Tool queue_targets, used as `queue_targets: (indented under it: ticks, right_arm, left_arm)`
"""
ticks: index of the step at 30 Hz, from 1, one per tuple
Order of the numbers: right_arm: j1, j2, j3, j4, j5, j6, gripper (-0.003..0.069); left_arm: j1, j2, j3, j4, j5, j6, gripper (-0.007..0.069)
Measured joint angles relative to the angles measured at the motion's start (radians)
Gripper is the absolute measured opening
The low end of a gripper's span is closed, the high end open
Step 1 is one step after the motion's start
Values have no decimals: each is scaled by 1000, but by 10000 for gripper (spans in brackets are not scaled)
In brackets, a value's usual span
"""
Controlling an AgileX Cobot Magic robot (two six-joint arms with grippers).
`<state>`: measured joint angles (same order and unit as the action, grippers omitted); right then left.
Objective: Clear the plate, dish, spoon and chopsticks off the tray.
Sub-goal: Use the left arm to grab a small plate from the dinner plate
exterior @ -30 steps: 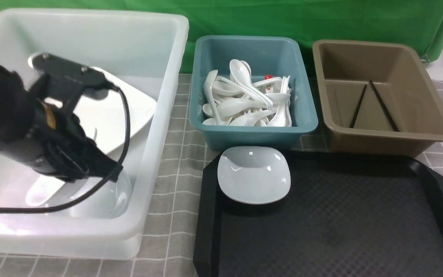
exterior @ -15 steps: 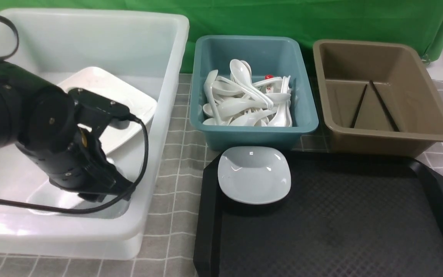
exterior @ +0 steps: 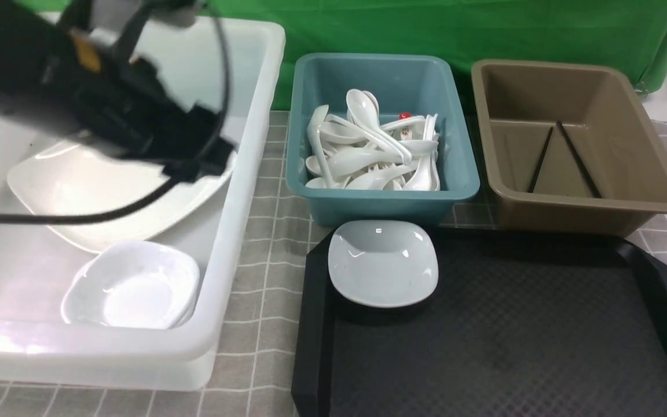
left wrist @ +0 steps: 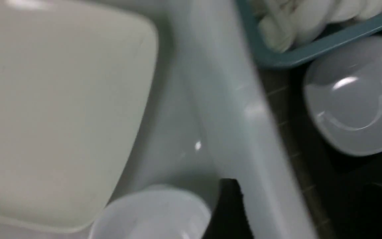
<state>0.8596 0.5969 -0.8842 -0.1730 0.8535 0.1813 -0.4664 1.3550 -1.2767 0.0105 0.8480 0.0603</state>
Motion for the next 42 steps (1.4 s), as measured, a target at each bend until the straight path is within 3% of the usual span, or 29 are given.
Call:
queue_targets:
  ticks: [1, 3, 5, 7, 10, 15, 17, 21, 26, 32, 36, 37, 38, 42]
  right_arm:
    - [0, 0, 0, -45, 41, 18, 76]
    - [0, 0, -1, -107, 105, 53, 77]
    - [0, 0, -3, -175, 184, 93, 78]
    - [0, 0, -6, -206, 238, 116, 79]
    - [0, 0, -6, -215, 294, 125, 80]
    - [0, 0, -6, -198, 313, 133, 80]
    - [0, 0, -6, -178, 313, 134, 80]
    - [0, 0, -6, -167, 313, 133, 80]
    - [0, 0, -6, -165, 313, 123, 85]
    - [0, 0, -6, -165, 313, 114, 89]
    - [0, 0, -6, -164, 313, 103, 90]
    - [0, 0, -6, -164, 313, 98, 90]
    - [0, 0, -6, -164, 313, 96, 90]
    - [0, -1, -6, -164, 313, 95, 90]
  left_arm:
    - [-72, 22, -31, -17, -1, 24, 300]
    - [-153, 73, -61, -27, -2, 41, 195]
    - [-237, 165, -83, -25, -18, 47, 124]
    - [-285, 242, -103, -10, -44, 49, 118]
    - [-333, 385, -151, 2, -80, 49, 171]
    - [-345, 578, -258, 11, -100, 42, 366]
    - [-342, 677, -334, 21, -115, 20, 482]
    - [-342, 772, -420, 51, -106, -35, 551]
    - [-342, 846, -464, 67, -80, -67, 553]
    - [-342, 884, -472, 86, -48, -93, 490]
    - [-342, 885, -476, 92, -30, -111, 353]
    - [-342, 885, -480, 77, -15, -112, 268]
    - [-345, 881, -482, 79, -3, -111, 232]
    - [-358, 838, -482, 67, 71, -106, 193]
